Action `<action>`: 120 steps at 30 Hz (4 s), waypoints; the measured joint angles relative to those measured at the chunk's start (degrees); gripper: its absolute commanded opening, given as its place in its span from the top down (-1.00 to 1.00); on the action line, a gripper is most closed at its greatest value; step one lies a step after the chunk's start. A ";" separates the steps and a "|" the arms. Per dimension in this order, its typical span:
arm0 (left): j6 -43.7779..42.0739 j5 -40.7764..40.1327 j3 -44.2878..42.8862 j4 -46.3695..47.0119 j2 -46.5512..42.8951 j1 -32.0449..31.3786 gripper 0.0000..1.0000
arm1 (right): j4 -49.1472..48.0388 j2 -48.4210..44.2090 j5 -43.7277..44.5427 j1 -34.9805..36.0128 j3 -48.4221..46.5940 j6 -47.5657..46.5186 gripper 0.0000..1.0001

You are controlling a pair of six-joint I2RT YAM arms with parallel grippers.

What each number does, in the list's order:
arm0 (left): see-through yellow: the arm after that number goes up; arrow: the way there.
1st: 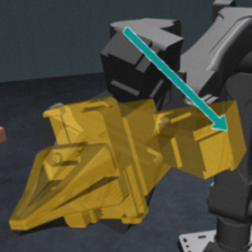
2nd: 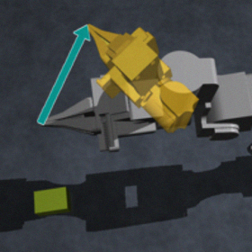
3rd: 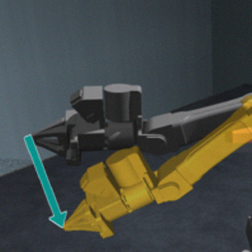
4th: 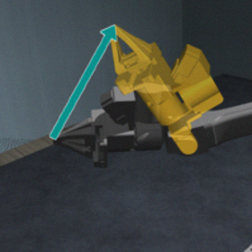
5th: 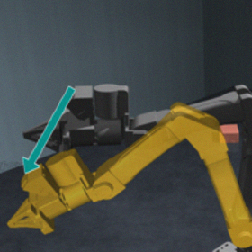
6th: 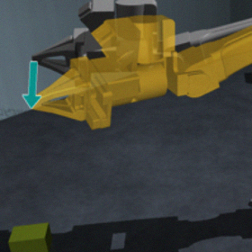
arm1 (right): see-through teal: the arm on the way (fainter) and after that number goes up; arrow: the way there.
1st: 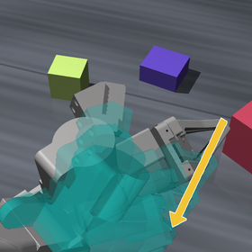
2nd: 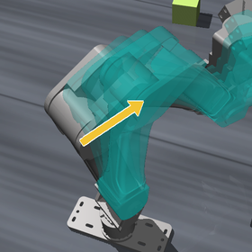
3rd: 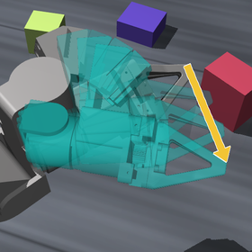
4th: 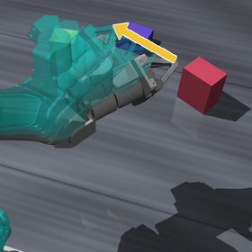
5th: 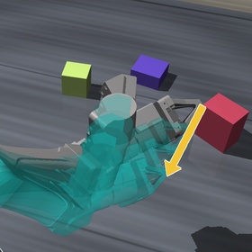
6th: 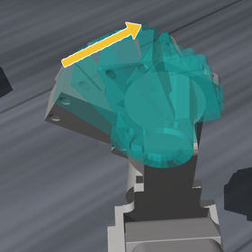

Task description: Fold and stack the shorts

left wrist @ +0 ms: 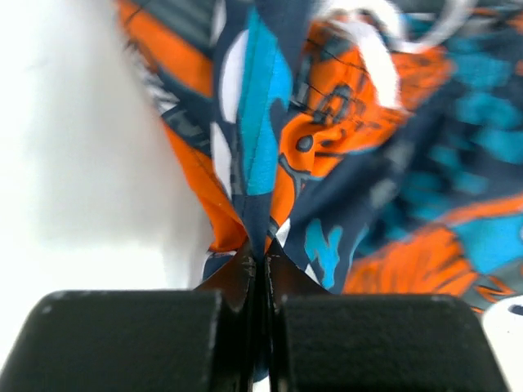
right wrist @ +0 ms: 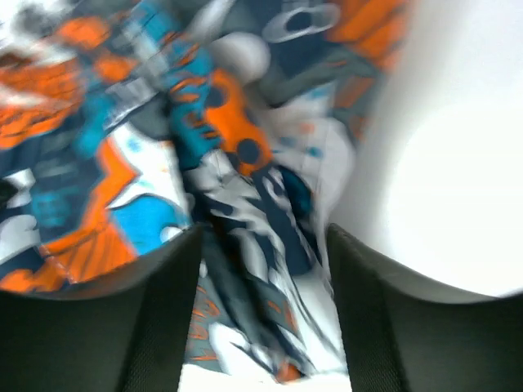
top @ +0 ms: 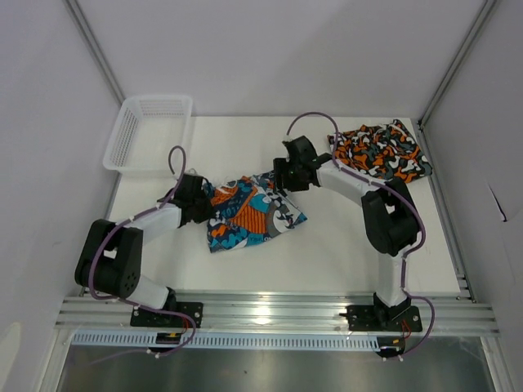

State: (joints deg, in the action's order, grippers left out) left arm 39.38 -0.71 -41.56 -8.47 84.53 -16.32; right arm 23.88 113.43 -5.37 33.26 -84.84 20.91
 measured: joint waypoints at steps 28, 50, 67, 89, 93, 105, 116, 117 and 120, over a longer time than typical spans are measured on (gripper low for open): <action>-7.39 -1.14 6.34 -2.91 -6.88 2.36 1.00 | 11.28 19.54 36.13 -17.31 -25.81 -17.94 -0.82; -7.93 -2.05 6.56 -2.47 -7.04 2.38 1.00 | 12.17 22.23 19.74 -22.99 -27.28 -20.63 1.00; -4.90 -10.97 9.49 -11.50 -18.34 8.07 1.00 | 8.94 9.88 14.56 -1.86 -8.63 -12.94 0.93; -4.87 -12.98 9.57 -12.37 -13.64 13.42 1.00 | 4.04 10.75 -4.24 5.51 -14.16 -8.07 -0.81; -4.90 -13.22 9.55 -12.31 -13.33 15.10 1.00 | 1.60 10.75 -8.96 5.68 -14.16 -8.33 -0.90; -4.94 -12.57 9.35 -11.72 -11.54 15.61 1.00 | -3.21 14.29 -22.23 4.37 -14.78 -7.74 -0.99; -5.14 -11.96 9.35 -11.06 -11.54 15.61 1.00 | -4.61 17.92 -29.94 2.91 -15.78 -7.89 -0.99; -5.16 -11.87 9.35 -10.97 -11.54 15.61 1.00 | -5.27 18.23 -31.32 2.78 -15.74 -7.82 -0.99; -5.35 -11.39 9.35 -10.80 -11.54 15.63 1.00 | -6.71 18.49 -34.84 2.60 -15.08 -7.82 -0.99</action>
State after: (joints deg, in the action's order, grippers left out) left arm 34.02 -12.10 -32.21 -19.27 72.99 -0.69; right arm 17.17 131.92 -40.21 35.86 -99.92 13.08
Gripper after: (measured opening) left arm 0.005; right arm 0.993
